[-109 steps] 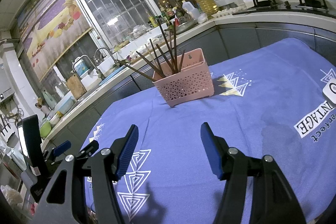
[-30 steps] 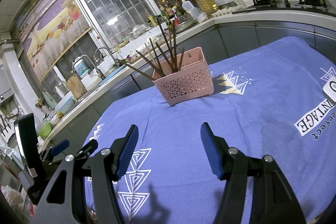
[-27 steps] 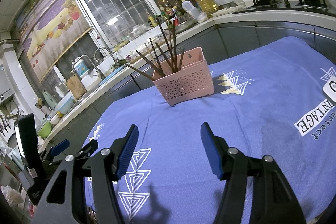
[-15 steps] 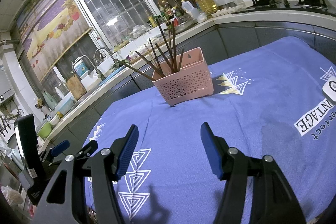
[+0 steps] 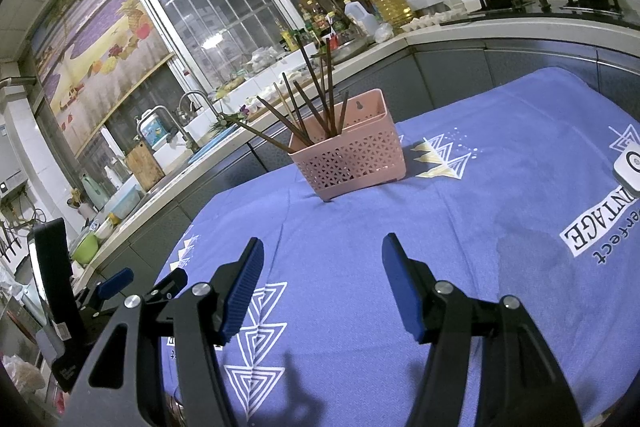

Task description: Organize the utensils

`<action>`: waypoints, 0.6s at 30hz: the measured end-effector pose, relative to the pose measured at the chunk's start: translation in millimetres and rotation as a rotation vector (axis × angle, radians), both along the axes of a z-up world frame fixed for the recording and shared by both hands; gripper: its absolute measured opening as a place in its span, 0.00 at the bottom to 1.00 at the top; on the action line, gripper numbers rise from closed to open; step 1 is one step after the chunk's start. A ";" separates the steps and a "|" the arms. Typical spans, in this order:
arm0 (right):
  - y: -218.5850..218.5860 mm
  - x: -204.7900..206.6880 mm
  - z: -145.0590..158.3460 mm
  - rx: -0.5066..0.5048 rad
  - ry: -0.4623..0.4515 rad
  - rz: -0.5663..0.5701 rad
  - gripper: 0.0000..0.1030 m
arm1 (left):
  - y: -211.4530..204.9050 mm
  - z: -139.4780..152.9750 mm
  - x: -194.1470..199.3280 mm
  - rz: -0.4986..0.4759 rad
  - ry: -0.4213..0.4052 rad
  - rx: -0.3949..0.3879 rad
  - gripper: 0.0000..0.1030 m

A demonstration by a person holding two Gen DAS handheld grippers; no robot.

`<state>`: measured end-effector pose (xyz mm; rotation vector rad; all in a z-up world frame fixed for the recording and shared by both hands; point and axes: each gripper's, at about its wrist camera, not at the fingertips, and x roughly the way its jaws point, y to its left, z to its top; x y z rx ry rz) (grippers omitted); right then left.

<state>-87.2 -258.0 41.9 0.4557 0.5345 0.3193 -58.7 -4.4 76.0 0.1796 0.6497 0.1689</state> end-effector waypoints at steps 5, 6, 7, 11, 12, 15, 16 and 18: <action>-0.3 0.3 -0.1 0.000 0.002 0.001 0.60 | 0.1 -0.1 0.0 -0.001 -0.001 0.002 0.94; -0.4 0.2 0.1 0.000 0.002 0.001 0.60 | -0.5 0.0 -0.3 -0.001 -0.001 0.002 0.94; -0.4 0.5 -0.2 0.000 0.001 0.001 0.60 | -0.1 -1.1 -0.1 -0.002 0.000 0.002 0.94; -0.6 0.5 -0.1 0.001 0.001 0.001 0.60 | -1.4 -1.8 -0.7 -0.003 0.001 0.002 0.94; -0.6 0.6 -0.3 0.000 0.001 0.001 0.60 | -1.7 -1.7 -0.9 -0.003 0.002 0.001 0.94; -0.7 0.6 0.0 0.000 0.001 0.001 0.60 | -3.3 -2.7 -2.0 -0.004 0.004 -0.001 0.94; -0.8 0.7 -0.2 0.000 0.001 0.001 0.61 | -2.1 -2.7 -1.2 -0.004 0.003 0.000 0.94; -1.0 0.7 0.1 0.001 0.001 0.001 0.60 | -2.0 -2.5 -1.1 -0.004 0.003 0.001 0.94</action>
